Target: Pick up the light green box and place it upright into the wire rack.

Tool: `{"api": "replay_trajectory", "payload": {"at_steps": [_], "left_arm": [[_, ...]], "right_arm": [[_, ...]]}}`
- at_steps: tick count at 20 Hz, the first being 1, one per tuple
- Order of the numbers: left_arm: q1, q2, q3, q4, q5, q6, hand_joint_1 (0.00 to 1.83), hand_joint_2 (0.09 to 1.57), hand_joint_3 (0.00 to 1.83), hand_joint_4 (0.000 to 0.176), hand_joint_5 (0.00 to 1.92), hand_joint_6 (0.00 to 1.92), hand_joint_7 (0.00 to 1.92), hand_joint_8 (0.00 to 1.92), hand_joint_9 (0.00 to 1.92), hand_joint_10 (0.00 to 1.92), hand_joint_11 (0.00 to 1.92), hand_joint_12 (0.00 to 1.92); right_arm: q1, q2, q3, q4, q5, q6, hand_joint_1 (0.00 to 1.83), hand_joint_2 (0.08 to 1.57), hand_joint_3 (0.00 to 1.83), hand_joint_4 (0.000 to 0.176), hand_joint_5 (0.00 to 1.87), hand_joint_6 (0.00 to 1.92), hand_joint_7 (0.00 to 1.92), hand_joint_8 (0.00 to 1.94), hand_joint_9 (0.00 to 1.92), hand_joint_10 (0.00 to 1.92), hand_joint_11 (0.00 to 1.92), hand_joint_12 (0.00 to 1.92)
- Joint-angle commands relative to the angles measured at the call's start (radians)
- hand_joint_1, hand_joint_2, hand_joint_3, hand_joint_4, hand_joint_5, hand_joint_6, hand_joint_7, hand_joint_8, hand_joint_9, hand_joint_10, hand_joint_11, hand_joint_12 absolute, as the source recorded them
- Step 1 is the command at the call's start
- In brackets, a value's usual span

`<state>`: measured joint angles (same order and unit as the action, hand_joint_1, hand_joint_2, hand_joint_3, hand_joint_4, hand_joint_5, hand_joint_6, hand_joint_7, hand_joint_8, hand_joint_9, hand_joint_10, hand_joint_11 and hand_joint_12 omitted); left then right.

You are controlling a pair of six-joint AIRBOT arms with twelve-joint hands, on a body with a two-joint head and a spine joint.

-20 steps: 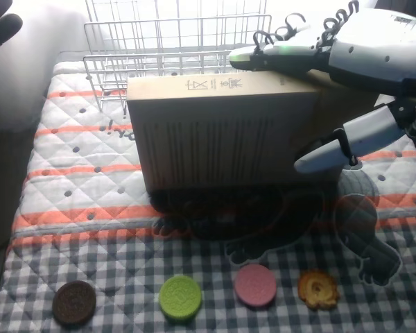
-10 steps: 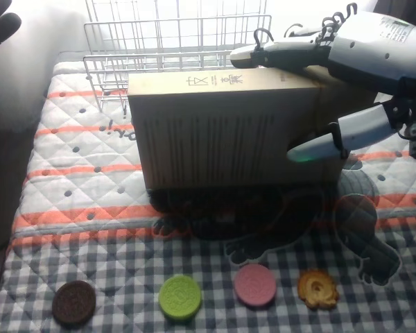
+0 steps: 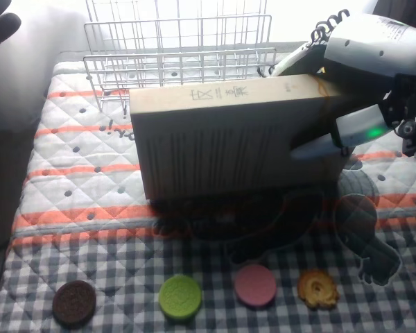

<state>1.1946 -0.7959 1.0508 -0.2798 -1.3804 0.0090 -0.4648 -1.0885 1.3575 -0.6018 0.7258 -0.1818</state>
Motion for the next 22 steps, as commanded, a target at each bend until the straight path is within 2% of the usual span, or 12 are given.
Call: {"api": "replay_trajectory", "payload": {"at_steps": [1,3,5,6,9,10,13,15,17,18,19,22], "left_arm": [[-0.006,-0.003,0.003,-0.018,-0.125,-0.009,0.74,0.99,0.00,0.063,0.38,0.00,0.32,0.00,0.27,0.00,0.00,0.79],[-0.006,-0.003,0.003,-0.018,-0.126,-0.009,0.75,1.00,0.00,0.055,0.38,0.00,0.32,0.00,0.26,0.00,0.00,0.78],[-0.006,-0.003,0.004,-0.018,-0.126,-0.009,0.73,1.00,0.00,0.061,0.38,0.00,0.32,0.00,0.26,0.00,0.00,0.77],[-0.006,-0.004,0.005,-0.018,-0.125,-0.009,0.71,1.00,0.00,0.058,0.38,0.00,0.31,0.00,0.26,0.00,0.00,0.76],[-0.006,-0.006,0.007,-0.018,-0.124,-0.009,0.72,1.00,0.00,0.052,0.38,0.00,0.32,0.00,0.27,0.00,0.00,0.76],[-0.006,-0.007,0.007,-0.018,-0.123,-0.009,0.73,1.00,0.00,0.061,0.38,0.00,0.32,0.00,0.26,0.00,0.00,0.73],[-0.006,-0.010,0.007,-0.017,-0.112,-0.009,0.74,1.00,0.00,0.037,0.40,0.00,0.32,0.00,0.26,0.00,0.00,0.72],[-0.007,-0.009,0.007,-0.016,-0.108,-0.009,0.75,0.99,0.00,0.035,0.41,0.00,0.33,0.00,0.28,0.00,0.00,0.77],[-0.008,-0.010,0.007,-0.016,-0.106,-0.009,0.80,0.99,0.00,0.035,0.41,0.00,0.32,0.00,0.27,0.00,0.00,0.77],[-0.009,-0.010,0.007,-0.016,-0.104,-0.009,0.79,0.99,0.00,0.048,0.41,0.00,0.32,0.00,0.27,0.00,0.00,0.77],[-0.009,-0.010,0.007,-0.016,-0.103,-0.009,0.81,0.98,0.00,0.039,0.42,0.00,0.32,0.00,0.28,0.00,0.00,0.79],[-0.009,-0.011,0.003,-0.017,-0.103,-0.009,0.81,0.98,0.00,0.028,0.43,0.00,0.33,0.00,0.29,0.01,0.00,0.80]], "right_arm": [[-0.008,-0.003,0.006,-0.014,-0.011,-0.014,1.26,1.05,0.00,0.000,0.99,0.91,1.27,0.52,1.32,0.80,1.18,1.40],[-0.008,-0.003,0.013,-0.014,-0.012,-0.010,1.29,1.05,0.00,0.000,1.04,0.71,1.27,0.68,1.40,0.75,1.22,1.35],[0.003,-0.003,0.020,-0.015,-0.007,0.007,1.29,1.04,0.00,0.000,1.05,0.73,1.29,0.63,1.36,0.70,1.16,1.36],[0.021,-0.003,0.022,-0.018,0.003,0.011,1.28,1.04,0.00,0.000,1.04,0.78,1.30,0.56,1.38,0.56,1.17,1.20],[0.067,-0.003,0.025,-0.030,0.009,0.011,1.29,1.05,0.00,0.000,1.07,0.68,1.24,0.72,1.40,0.35,1.17,1.04],[0.084,-0.003,0.026,-0.036,0.010,0.011,1.27,1.06,0.00,0.000,1.03,0.77,1.22,0.72,1.41,0.26,1.19,0.96],[0.114,-0.002,0.026,-0.052,0.010,0.028,1.28,1.06,0.00,0.000,1.05,0.70,1.19,0.84,1.43,0.27,1.17,1.07],[0.132,-0.002,0.035,-0.086,0.009,0.084,1.29,1.05,0.00,0.000,1.07,0.67,1.20,0.80,1.34,0.50,1.15,1.14],[0.155,-0.002,0.041,-0.108,0.008,0.106,1.26,1.06,0.00,0.000,1.01,0.85,1.18,0.75,1.34,0.27,1.18,0.87],[0.164,-0.002,0.041,-0.110,0.008,0.106,1.26,1.06,0.00,0.000,1.03,0.84,1.22,0.66,1.38,0.21,1.19,0.85],[0.173,-0.002,0.040,-0.112,0.009,0.106,1.27,1.04,0.00,0.000,1.08,0.72,1.22,0.68,1.41,0.21,1.17,0.97],[0.203,-0.002,0.028,-0.113,0.013,0.106,1.28,1.03,0.00,0.000,1.11,0.68,1.29,0.56,1.41,0.38,1.09,1.25]]}}
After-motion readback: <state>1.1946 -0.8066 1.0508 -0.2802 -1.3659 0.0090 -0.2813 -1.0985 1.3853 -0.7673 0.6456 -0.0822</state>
